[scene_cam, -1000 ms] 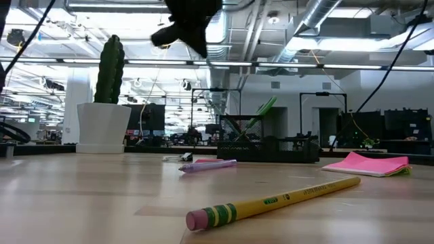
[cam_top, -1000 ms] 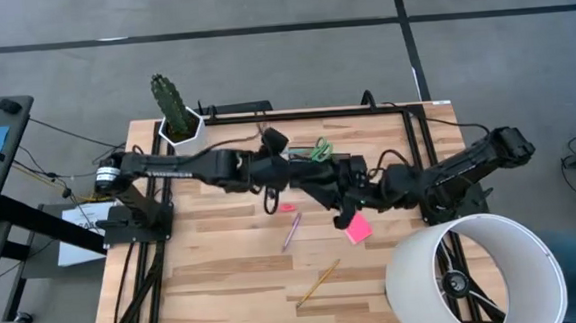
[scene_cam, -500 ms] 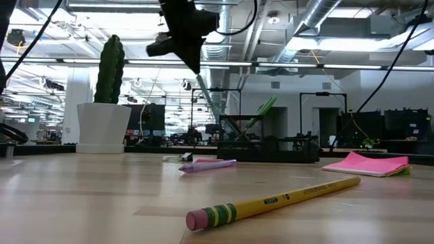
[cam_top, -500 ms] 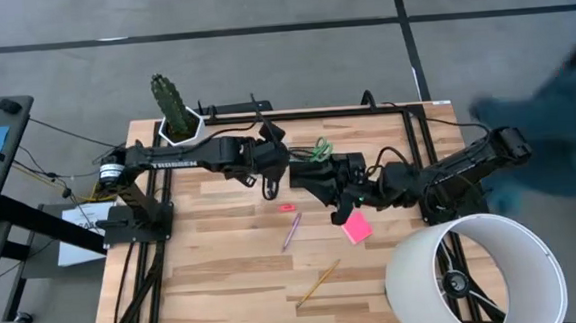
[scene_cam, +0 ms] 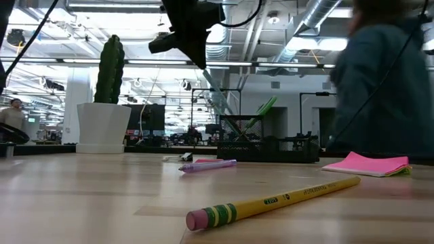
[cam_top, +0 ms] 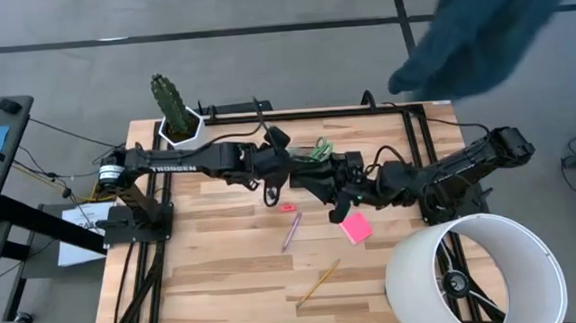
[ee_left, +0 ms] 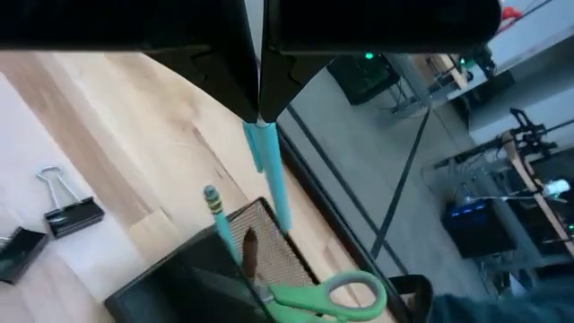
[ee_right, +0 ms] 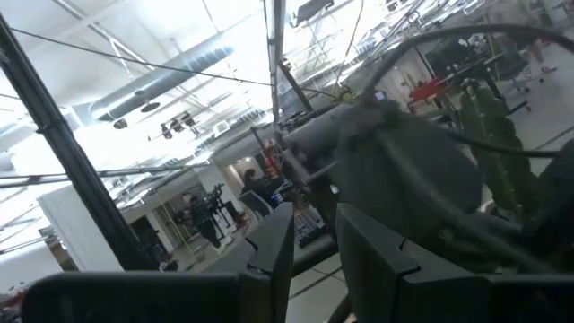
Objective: Pick and place office supplies into organizer
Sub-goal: Put the blue pen into the black desk organizer
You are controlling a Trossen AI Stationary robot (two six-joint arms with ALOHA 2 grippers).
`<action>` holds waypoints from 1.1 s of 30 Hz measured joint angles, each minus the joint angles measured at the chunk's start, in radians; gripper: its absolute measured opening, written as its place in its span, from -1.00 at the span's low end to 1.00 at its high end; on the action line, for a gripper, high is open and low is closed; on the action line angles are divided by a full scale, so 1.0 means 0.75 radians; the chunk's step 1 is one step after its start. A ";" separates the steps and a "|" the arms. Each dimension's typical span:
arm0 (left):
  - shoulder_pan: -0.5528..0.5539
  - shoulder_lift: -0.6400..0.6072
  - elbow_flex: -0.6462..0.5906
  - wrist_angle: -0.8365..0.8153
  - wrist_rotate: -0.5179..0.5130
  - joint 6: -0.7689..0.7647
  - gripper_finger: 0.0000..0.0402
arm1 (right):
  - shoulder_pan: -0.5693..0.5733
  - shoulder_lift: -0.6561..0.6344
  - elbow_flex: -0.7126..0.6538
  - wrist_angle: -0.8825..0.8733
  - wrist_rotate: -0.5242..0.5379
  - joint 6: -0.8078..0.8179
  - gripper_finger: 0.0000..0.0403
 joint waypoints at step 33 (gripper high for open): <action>0.123 0.108 0.001 0.124 0.252 -0.039 -1.00 | 0.000 0.000 0.000 -0.034 0.001 0.000 -0.60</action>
